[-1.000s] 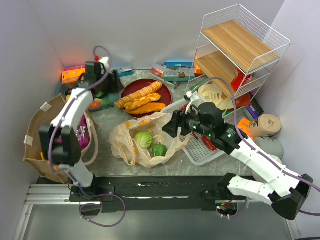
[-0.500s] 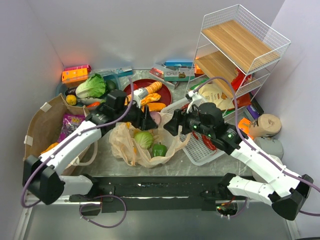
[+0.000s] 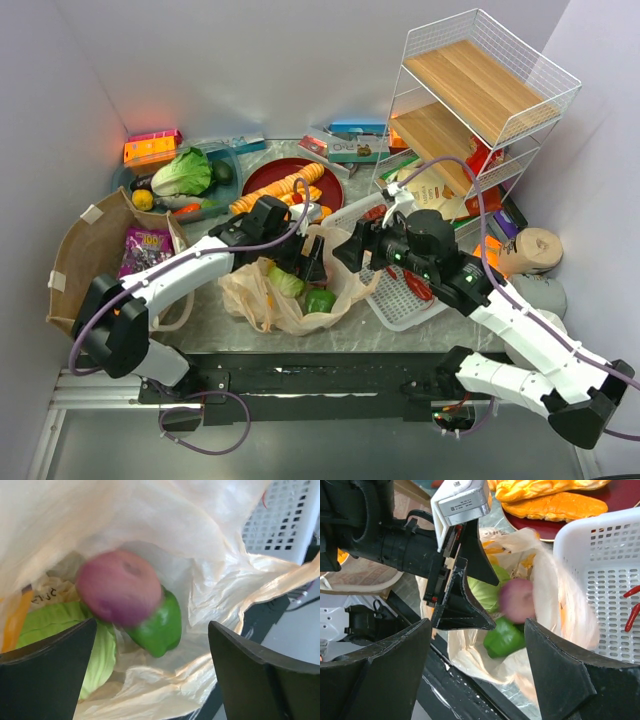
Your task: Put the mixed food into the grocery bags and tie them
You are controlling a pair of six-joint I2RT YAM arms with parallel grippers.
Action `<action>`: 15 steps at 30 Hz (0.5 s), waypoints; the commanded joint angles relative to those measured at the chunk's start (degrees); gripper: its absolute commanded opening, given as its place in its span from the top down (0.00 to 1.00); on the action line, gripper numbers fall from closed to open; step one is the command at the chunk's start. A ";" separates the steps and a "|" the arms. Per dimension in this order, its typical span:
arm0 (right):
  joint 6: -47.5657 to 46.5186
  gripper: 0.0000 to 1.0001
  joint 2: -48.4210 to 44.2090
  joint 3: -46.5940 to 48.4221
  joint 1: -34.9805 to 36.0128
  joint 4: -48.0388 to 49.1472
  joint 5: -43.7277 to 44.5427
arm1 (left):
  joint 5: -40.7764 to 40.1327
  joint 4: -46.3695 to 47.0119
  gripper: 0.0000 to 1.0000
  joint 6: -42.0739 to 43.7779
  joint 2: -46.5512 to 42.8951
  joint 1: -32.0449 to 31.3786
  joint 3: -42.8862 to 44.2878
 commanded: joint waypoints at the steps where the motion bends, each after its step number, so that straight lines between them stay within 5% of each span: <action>1: 0.19 0.18 -1.68 -0.41 -0.45 0.68 1.68 | -3.13 0.18 0.01 1.71 -0.69 -0.08 2.54; 8: 0.01 0.18 -2.73 -0.59 -0.45 1.39 2.03 | -14.47 3.60 0.01 2.07 -7.81 5.43 8.68; 10: -0.07 0.18 -3.00 -0.85 -0.45 1.82 1.76 | -15.50 1.24 0.01 0.66 -4.58 14.83 11.67; 15: -0.25 0.17 -2.91 -1.56 -0.45 2.62 0.97 | -35.44 -5.26 0.04 3.02 7.37 23.19 24.85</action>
